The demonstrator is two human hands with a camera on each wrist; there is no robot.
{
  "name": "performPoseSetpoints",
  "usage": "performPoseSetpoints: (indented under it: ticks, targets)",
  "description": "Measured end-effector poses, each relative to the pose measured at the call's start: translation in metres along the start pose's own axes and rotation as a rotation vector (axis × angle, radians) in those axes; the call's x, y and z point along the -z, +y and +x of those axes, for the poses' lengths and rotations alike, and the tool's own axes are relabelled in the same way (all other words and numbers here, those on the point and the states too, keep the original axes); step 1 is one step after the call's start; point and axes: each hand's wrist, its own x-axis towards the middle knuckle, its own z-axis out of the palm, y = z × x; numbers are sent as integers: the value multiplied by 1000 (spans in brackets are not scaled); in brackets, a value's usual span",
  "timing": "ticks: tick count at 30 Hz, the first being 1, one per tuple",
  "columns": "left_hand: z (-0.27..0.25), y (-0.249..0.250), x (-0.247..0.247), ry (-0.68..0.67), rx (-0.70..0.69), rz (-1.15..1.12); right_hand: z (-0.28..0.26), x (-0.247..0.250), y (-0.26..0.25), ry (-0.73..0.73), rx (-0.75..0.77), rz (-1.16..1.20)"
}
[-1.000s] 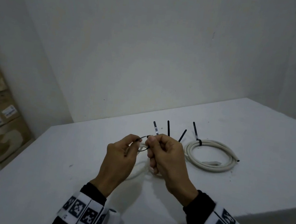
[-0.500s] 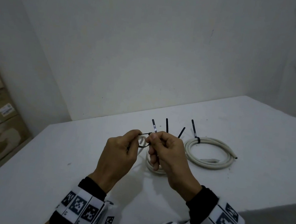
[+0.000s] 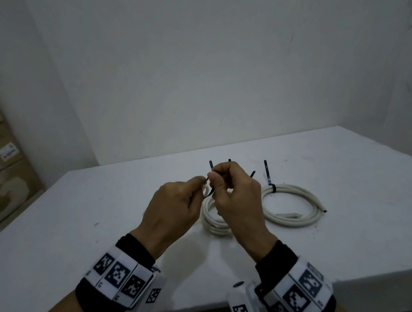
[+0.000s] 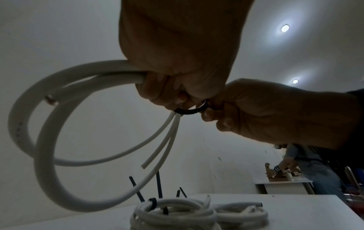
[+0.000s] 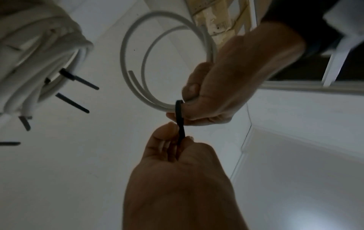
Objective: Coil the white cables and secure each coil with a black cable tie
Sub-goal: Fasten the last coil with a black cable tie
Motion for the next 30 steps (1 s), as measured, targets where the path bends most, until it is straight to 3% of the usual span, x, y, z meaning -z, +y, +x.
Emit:
performPoseSetpoints:
  ticks: [6, 11, 16, 24, 27, 30]
  targets:
    - [-2, -3, 2, 71, 133, -76, 0, 9, 0, -150, -11, -32]
    - [4, 3, 8, 74, 112, -90, -6, 13, 0, -126, 17, 10]
    - [1, 7, 11, 27, 60, -75, -1, 15, -3, -237, 85, -60]
    - [-4, 14, 9, 25, 29, -121, 1, 11, -4, -246, 29, -54]
    - [-1, 13, 11, 44, 132, -222, 2, 11, -5, -213, 48, -22]
    - [5, 17, 16, -72, 301, -376, 7, 17, -3, -135, 61, 17]
